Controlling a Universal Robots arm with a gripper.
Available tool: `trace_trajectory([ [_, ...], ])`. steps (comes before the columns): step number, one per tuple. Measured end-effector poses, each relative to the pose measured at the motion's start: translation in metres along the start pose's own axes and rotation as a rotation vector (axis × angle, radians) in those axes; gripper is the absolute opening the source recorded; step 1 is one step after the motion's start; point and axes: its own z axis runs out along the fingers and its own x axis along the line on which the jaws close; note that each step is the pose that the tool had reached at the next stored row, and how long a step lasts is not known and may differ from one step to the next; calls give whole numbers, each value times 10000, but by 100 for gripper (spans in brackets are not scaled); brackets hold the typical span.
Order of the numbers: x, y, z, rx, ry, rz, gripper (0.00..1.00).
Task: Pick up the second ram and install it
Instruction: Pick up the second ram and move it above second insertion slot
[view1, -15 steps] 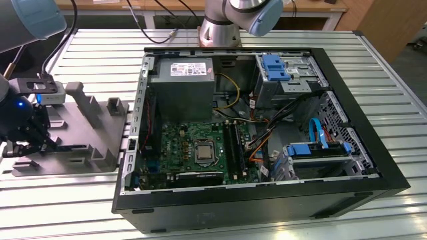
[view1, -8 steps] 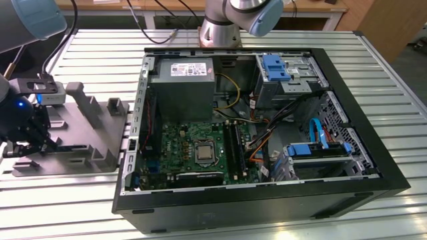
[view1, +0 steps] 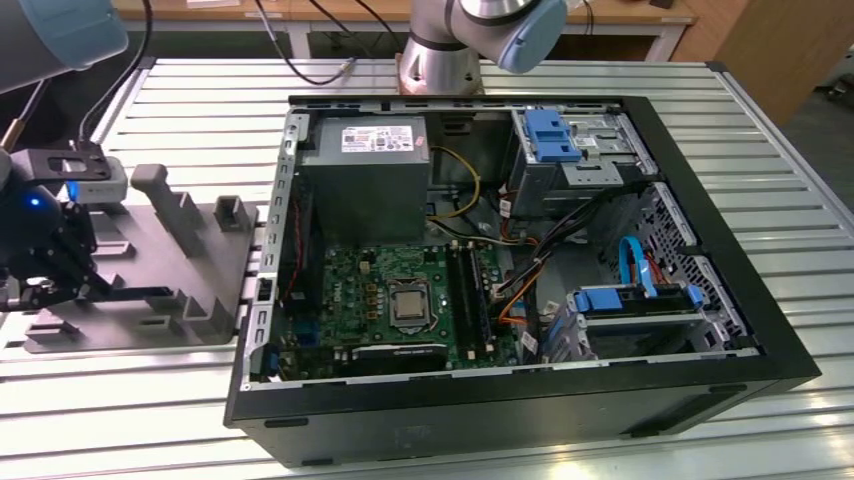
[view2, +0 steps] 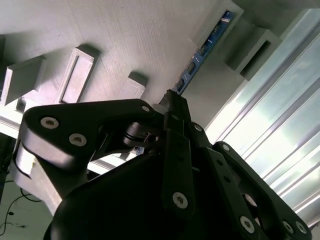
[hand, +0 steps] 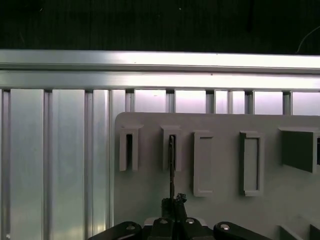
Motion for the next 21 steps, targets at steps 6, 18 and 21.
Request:
trace_trajectory([
  [6,-7,-3,-148,1,-1,0,11],
  [18,-20,-8,-430,2,-1,0,11],
  [21,-24,-9,-506,1,0,0,11],
])
